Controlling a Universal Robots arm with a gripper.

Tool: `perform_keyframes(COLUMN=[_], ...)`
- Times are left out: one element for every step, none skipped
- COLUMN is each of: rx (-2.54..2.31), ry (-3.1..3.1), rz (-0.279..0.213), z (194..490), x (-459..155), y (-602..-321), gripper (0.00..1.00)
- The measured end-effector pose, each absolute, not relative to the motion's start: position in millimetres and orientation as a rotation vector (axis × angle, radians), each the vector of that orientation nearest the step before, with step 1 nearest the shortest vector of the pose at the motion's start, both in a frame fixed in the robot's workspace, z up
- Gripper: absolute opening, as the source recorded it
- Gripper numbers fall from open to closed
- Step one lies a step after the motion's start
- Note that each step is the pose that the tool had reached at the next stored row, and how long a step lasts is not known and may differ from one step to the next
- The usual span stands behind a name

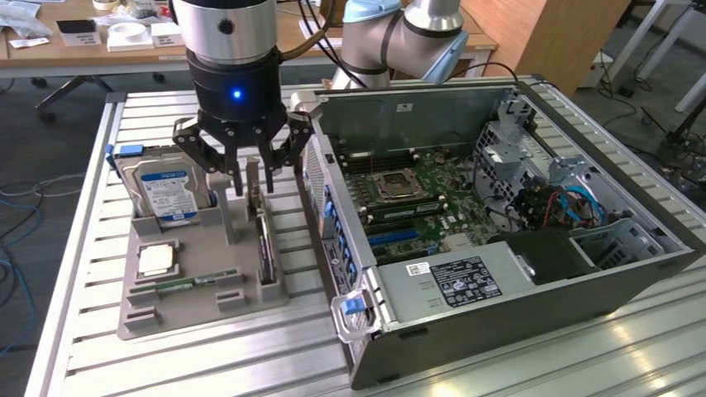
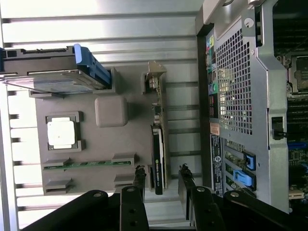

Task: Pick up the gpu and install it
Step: 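Pick up the gpu and move the gpu toward the slot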

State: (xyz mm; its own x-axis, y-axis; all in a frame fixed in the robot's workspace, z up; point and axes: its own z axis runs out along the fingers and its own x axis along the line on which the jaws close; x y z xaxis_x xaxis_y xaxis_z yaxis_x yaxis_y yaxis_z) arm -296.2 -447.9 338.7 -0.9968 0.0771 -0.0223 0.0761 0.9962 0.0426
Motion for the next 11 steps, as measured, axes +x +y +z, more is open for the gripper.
perform_keyframes(rx=[0.119,0.119,0.119,0.119,0.119,0.119,0.119,0.119,0.119,0.119,0.119], ry=[3.115,3.115,3.115,3.115,3.115,3.115,3.115,3.115,3.115,3.115,3.115], rz=[0.065,0.065,0.065,0.065,0.065,0.065,0.065,0.065,0.065,0.065,0.065], z=[338.3,338.0,337.5,337.2,337.0,337.0,337.0,336.9,336.9,336.9,336.9], x=[-296.2,-296.2,-296.2,-296.2,-296.2,-296.2,-296.2,-296.2,-296.2,-296.2,-296.2], y=[-447.9,-447.9,-447.9,-447.9,-447.9,-447.9,-447.9,-447.9,-447.9,-447.9,-447.9], gripper=[0.42,0.42,0.42,0.42,0.42,0.42,0.42,0.42,0.42,0.42,0.42])
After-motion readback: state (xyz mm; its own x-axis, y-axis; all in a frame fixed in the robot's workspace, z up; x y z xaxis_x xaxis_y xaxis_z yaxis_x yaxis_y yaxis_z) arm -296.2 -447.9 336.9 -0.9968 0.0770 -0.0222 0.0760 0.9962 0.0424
